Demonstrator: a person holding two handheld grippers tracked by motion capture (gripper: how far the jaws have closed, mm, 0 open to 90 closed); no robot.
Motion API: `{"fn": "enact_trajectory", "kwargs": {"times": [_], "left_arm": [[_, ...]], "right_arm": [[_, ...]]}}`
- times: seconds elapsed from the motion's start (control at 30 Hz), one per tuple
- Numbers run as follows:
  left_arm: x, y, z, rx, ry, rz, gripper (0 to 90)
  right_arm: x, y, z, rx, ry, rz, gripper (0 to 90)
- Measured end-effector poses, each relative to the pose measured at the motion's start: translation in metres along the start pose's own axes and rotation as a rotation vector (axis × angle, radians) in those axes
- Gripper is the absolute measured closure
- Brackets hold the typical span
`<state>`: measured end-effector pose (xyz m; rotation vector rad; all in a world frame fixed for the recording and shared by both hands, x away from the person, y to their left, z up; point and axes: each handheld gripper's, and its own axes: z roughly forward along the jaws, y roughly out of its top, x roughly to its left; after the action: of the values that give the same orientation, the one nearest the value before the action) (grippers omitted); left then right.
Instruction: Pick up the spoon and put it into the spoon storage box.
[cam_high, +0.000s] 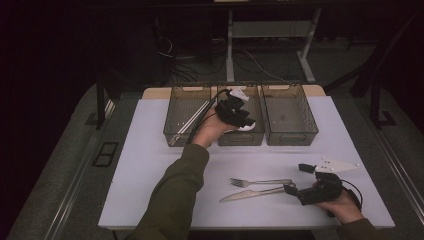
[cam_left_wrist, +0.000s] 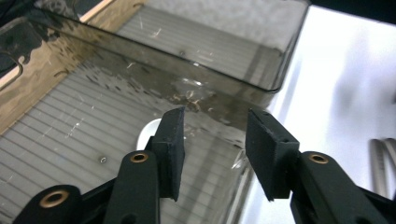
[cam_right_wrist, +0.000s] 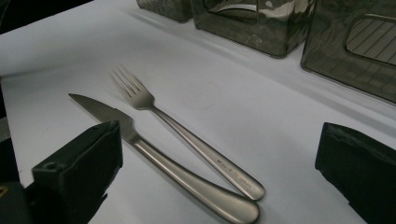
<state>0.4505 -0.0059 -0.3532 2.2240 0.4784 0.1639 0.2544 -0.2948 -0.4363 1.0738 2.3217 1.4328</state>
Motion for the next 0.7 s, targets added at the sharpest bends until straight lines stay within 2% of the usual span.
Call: {"fn": "enact_trajectory", "kwargs": {"times": [0.37, 0.57, 0.7], "left_arm": [[-0.019, -0.010, -0.030, -0.084, -0.052, -0.024, 45.9], [-0.032, -0.023, -0.045, -0.128, -0.051, -0.026, 41.4], [-0.040, -0.035, -0.052, -0.127, -0.042, -0.024, 38.2]], "right_arm": [[0.000, 0.000, 0.000, 0.002, -0.004, 0.002, 0.8], [-0.001, 0.000, 0.000, 0.003, -0.005, 0.001, 0.8], [0.000, 0.000, 0.000, 0.005, -0.005, 0.003, 0.8]]}}
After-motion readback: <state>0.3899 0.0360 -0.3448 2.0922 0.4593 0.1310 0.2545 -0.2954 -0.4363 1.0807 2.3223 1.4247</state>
